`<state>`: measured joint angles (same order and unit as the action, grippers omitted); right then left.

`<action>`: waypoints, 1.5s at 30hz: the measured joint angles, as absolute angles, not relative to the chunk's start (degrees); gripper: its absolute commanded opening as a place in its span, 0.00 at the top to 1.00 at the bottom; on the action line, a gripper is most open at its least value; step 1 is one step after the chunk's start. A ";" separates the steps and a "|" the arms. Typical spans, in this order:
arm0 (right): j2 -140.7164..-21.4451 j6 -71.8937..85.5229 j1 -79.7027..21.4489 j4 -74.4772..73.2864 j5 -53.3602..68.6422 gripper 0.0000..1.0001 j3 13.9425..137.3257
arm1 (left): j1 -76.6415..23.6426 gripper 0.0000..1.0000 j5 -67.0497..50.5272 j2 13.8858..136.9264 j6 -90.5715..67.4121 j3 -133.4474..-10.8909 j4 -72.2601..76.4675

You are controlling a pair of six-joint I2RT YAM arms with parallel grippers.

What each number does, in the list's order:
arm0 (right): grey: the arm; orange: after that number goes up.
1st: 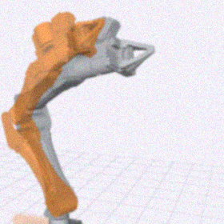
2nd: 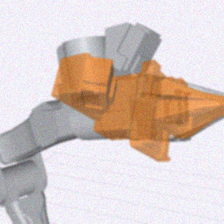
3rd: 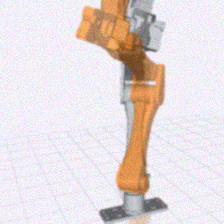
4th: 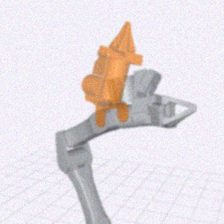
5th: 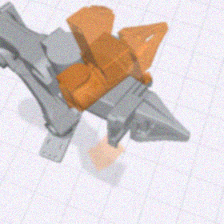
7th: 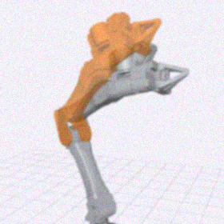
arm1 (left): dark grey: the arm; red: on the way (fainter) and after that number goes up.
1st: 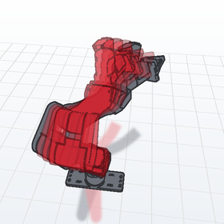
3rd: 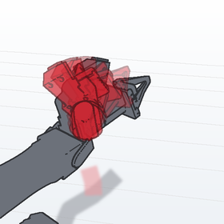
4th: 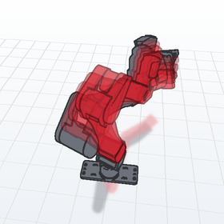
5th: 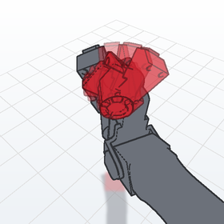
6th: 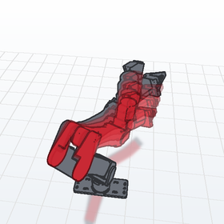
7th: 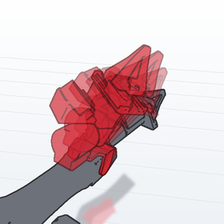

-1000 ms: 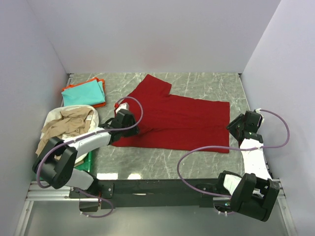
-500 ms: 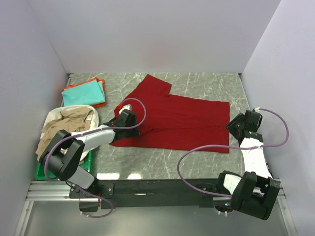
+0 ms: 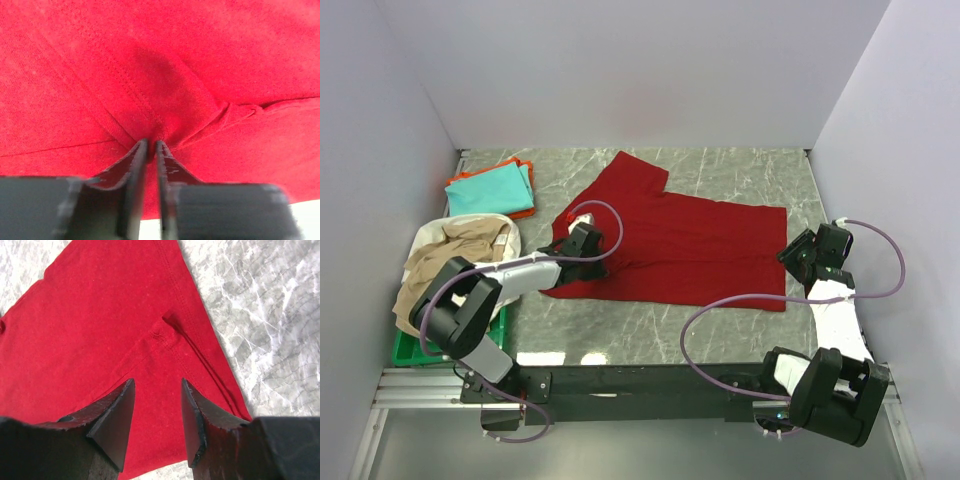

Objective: Fold and stack the t-shirts
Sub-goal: Fold the tshirt

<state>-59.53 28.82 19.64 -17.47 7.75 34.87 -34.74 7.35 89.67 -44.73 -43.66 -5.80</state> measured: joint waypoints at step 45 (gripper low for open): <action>-63.18 28.62 19.64 -16.38 11.18 0.53 34.92 | -35.24 1.00 12.80 110.00 -28.38 -74.52 -18.83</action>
